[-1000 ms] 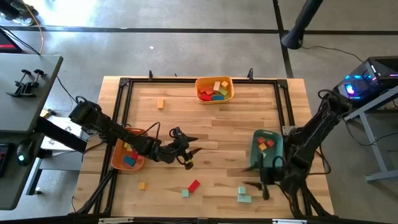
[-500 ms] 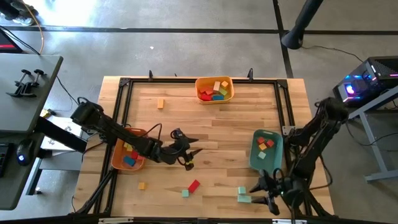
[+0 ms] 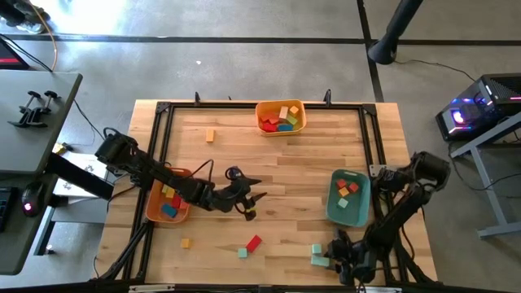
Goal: Sort blocks by size
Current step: Put the light blue medium block into the orange bin
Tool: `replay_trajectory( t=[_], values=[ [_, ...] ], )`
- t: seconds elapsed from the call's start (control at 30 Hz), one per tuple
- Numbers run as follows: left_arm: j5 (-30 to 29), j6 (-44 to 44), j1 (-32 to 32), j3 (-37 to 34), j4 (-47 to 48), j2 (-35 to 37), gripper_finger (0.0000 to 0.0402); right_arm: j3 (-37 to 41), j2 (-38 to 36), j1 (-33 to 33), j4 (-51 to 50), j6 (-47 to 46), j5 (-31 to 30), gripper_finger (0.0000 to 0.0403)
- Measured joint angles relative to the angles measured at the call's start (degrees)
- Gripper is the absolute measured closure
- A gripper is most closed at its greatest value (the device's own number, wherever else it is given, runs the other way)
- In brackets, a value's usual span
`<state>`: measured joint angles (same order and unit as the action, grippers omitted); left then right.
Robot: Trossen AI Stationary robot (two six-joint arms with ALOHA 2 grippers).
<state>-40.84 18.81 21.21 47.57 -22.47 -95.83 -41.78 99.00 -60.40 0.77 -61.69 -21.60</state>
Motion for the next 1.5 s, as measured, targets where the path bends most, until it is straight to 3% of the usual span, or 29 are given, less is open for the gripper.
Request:
replay_trajectory(
  t=[0.2, 0.53, 0.77, 1.07, 1.23, 1.4, 1.5],
  values=[
    [0.4, -0.4, -0.2, 0.0, -0.3, 0.0, 0.0198, -0.2, 3.1, -0.1, 2.1, 1.5, -3.5, 0.0203],
    [0.4, -0.4, -0.2, 0.0, -0.2, 0.0, 0.0198, -0.1, 6.3, -0.4, 4.6, 18.1, -6.3, 0.0211],
    [0.4, -0.5, 0.0, 0.0, 0.0, 0.0, 0.0198, -0.1, 6.8, -0.5, 4.7, 18.7, -8.1, 0.0276],
    [0.4, -0.5, 0.0, 0.0, -0.1, 0.0, 0.0198, 0.3, 5.3, -0.4, 9.0, 19.2, -11.1, 0.0276],
    [0.4, -1.5, 0.0, 0.0, -1.7, 0.0, 0.0198, 0.4, -1.2, -0.2, 9.4, 24.5, -20.4, 0.0276],
    [0.4, 0.9, -0.5, 0.0, -3.1, -0.2, 0.0198, 0.4, -6.6, 0.6, 11.1, 42.5, -31.9, 0.0276],
    [1.5, 5.2, -1.5, 0.0, -4.7, -1.3, 0.0198, 0.3, -8.4, 2.9, 12.3, 52.4, -34.6, 0.0276]
  ],
)
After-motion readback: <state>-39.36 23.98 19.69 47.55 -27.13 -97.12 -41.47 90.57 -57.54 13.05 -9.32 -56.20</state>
